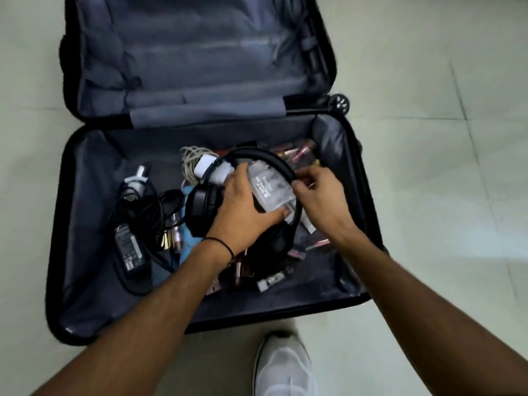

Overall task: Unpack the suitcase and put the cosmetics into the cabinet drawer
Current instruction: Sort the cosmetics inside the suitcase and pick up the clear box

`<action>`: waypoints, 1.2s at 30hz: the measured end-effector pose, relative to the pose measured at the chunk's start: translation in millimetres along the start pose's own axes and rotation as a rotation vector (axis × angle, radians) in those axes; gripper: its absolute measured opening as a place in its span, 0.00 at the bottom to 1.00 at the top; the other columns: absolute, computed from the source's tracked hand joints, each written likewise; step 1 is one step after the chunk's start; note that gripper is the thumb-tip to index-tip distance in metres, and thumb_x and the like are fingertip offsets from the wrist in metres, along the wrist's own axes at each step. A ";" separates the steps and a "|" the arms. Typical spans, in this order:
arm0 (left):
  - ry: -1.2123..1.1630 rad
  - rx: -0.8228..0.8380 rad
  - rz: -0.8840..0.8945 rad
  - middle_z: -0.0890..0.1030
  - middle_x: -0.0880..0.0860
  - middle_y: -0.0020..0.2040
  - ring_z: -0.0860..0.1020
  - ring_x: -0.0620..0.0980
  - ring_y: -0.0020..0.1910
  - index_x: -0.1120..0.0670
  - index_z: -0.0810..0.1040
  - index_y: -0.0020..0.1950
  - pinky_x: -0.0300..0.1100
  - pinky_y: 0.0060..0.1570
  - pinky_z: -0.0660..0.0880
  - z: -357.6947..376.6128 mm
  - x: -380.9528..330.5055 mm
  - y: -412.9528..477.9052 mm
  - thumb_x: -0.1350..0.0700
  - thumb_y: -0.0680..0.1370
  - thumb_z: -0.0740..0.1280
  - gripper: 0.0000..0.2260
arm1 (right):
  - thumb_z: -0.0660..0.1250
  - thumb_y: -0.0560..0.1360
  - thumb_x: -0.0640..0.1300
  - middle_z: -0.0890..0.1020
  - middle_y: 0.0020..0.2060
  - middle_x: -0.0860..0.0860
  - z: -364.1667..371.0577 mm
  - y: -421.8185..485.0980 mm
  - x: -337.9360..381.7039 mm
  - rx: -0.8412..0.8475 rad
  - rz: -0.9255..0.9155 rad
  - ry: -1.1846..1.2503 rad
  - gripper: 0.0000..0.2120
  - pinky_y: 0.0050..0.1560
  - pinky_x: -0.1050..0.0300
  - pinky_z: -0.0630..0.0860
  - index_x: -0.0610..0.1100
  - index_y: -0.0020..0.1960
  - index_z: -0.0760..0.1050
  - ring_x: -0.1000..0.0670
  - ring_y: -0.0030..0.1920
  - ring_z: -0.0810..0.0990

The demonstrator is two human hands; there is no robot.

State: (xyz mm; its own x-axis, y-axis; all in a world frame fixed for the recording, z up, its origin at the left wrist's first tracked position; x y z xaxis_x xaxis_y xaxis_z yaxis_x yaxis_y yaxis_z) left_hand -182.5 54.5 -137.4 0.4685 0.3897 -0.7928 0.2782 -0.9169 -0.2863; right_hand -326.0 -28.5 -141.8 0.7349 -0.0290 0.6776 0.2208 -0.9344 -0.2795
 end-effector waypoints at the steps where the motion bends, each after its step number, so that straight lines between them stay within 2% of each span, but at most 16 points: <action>1: -0.004 -0.008 -0.002 0.65 0.49 0.66 0.68 0.46 0.64 0.53 0.56 0.75 0.34 0.58 0.64 2.0 0.6 -0.3 0.47 0.66 0.79 0.45 | 0.68 0.75 0.42 0.83 0.51 0.43 1.6 1.2 -0.6 0.029 -0.005 -0.010 0.11 0.53 0.53 0.76 0.40 0.56 0.81 0.45 0.49 0.81; 4: -0.029 -0.037 -0.001 0.73 0.49 0.59 0.75 0.47 0.56 0.52 0.60 0.69 0.35 0.50 0.70 -1.2 -0.2 -2.3 0.49 0.65 0.80 0.40 | 0.66 0.78 0.43 0.83 0.48 0.45 3.8 -1.6 2.5 0.124 -0.011 -0.024 0.10 0.43 0.61 0.72 0.40 0.55 0.80 0.48 0.45 0.80; 7: -0.045 -0.039 -0.013 0.79 0.49 0.55 0.80 0.46 0.49 0.50 0.61 0.65 0.26 0.40 0.72 -6.3 3.7 -8.6 0.49 0.65 0.79 0.36 | 0.62 0.79 0.45 0.78 0.49 0.44 4.0 -9.8 7.9 0.105 -0.077 -0.182 0.11 0.47 0.49 0.74 0.39 0.53 0.78 0.40 0.48 0.79; 9: -0.056 -0.062 -0.022 0.79 0.49 0.53 0.79 0.44 0.46 0.51 0.60 0.64 0.24 0.36 0.71 -8.6 5.3 -13.1 0.49 0.65 0.80 0.36 | 0.60 0.81 0.46 0.75 0.51 0.44 1.2 -17.3 16.3 0.059 -0.142 -0.243 0.11 0.46 0.48 0.71 0.40 0.53 0.77 0.38 0.49 0.77; 11: -0.119 -0.087 -0.025 0.78 0.47 0.52 0.78 0.38 0.45 0.50 0.60 0.63 0.23 0.38 0.71 -10.9 6.3 -16.8 0.52 0.66 0.80 0.35 | 0.58 0.83 0.46 0.73 0.53 0.46 -5.3 -23.7 28.1 0.008 -0.214 -0.258 0.11 0.45 0.50 0.68 0.41 0.57 0.76 0.39 0.49 0.77; 13: -0.201 -0.083 -0.019 0.77 0.43 0.52 0.78 0.33 0.46 0.48 0.59 0.64 0.23 0.41 0.72 -12.9 6.1 -20.4 0.53 0.67 0.80 0.35 | 0.57 0.83 0.47 0.74 0.57 0.46 -13.1 -28.2 40.7 -0.034 -0.286 -0.275 0.14 0.48 0.47 0.71 0.43 0.64 0.74 0.40 0.51 0.77; 16: -0.296 -0.039 0.001 0.77 0.42 0.55 0.80 0.36 0.51 0.44 0.59 0.66 0.32 0.48 0.77 -16.7 8.6 -26.5 0.56 0.67 0.80 0.38 | 0.57 0.83 0.47 0.76 0.54 0.46 -22.6 -27.4 46.4 -0.063 -0.281 -0.254 0.15 0.50 0.43 0.75 0.45 0.66 0.74 0.39 0.50 0.78; 19: -0.401 0.014 0.029 0.77 0.46 0.60 0.81 0.43 0.55 0.45 0.60 0.67 0.43 0.53 0.80 -26.6 9.1 -33.7 0.64 0.67 0.79 0.38 | 0.57 0.83 0.47 0.75 0.45 0.49 -25.3 -23.9 33.1 -0.061 -0.214 -0.183 0.11 0.46 0.46 0.74 0.44 0.56 0.76 0.41 0.45 0.78; 22: -0.472 0.078 0.063 0.75 0.49 0.62 0.80 0.43 0.57 0.44 0.61 0.67 0.39 0.49 0.79 -38.3 7.1 -42.1 0.71 0.68 0.75 0.38 | 0.59 0.82 0.47 0.77 0.37 0.49 -23.4 -16.1 13.8 -0.019 -0.077 -0.104 0.11 0.39 0.50 0.72 0.44 0.43 0.72 0.43 0.39 0.78; 24: -0.512 0.113 0.073 0.74 0.51 0.64 0.80 0.43 0.59 0.43 0.61 0.67 0.38 0.49 0.79 -45.2 8.9 -45.8 0.73 0.68 0.74 0.39 | 0.60 0.81 0.47 0.77 0.34 0.50 -20.8 -12.0 3.6 0.013 0.002 -0.052 0.09 0.39 0.52 0.73 0.46 0.44 0.73 0.43 0.37 0.79; 27: -0.580 0.151 0.075 0.73 0.54 0.68 0.78 0.50 0.63 0.39 0.64 0.66 0.42 0.50 0.80 -53.7 14.8 -48.6 0.66 0.64 0.79 0.40 | 0.61 0.82 0.46 0.79 0.39 0.47 -12.6 -12.0 -1.7 0.056 0.045 -0.067 0.08 0.42 0.54 0.69 0.43 0.49 0.76 0.42 0.42 0.79; 29: -0.621 0.149 0.078 0.72 0.54 0.69 0.76 0.54 0.66 0.40 0.65 0.66 0.47 0.53 0.79 -58.5 18.1 -49.6 0.60 0.60 0.80 0.41 | 0.61 0.82 0.45 0.80 0.51 0.44 -6.0 -13.4 0.4 0.029 0.014 -0.078 0.10 0.49 0.52 0.73 0.41 0.57 0.77 0.41 0.49 0.79; 31: -0.660 0.126 0.091 0.74 0.55 0.68 0.76 0.56 0.66 0.42 0.66 0.67 0.50 0.56 0.78 -63.3 17.7 -50.1 0.59 0.60 0.80 0.40 | 0.61 0.81 0.43 0.74 0.60 0.43 -4.0 -18.5 9.3 -0.066 -0.070 -0.090 0.14 0.58 0.52 0.73 0.41 0.64 0.75 0.43 0.56 0.76; 34: -0.740 0.112 0.103 0.76 0.57 0.66 0.78 0.58 0.63 0.45 0.64 0.68 0.53 0.56 0.78 -68.7 9.1 -48.7 0.60 0.61 0.79 0.41 | 0.63 0.78 0.38 0.75 0.60 0.44 -4.8 -30.6 31.3 -0.169 -0.289 -0.031 0.15 0.63 0.52 0.71 0.40 0.65 0.75 0.45 0.59 0.73; 36: -0.792 0.133 0.114 0.76 0.58 0.66 0.78 0.60 0.62 0.48 0.63 0.70 0.57 0.56 0.78 -71.9 0.5 -47.4 0.61 0.62 0.78 0.41 | 0.65 0.76 0.36 0.76 0.61 0.45 7.6 -31.0 35.8 -0.043 -0.367 -0.018 0.19 0.65 0.51 0.71 0.41 0.67 0.74 0.46 0.60 0.74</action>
State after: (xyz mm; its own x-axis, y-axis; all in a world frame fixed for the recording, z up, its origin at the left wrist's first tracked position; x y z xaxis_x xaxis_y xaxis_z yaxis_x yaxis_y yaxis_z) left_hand -135.1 104.4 -85.5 -0.2583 0.1622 -0.9523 0.1397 -0.9692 -0.2029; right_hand -301.6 2.1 -114.0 0.6230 0.3170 0.7151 0.4451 -0.8954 0.0092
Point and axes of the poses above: each hand's wrist, its own y-axis towards the middle knuckle, its own z-axis out of the palm, x = y × z, the point moved 7 cm from there along y, towards the middle knuckle
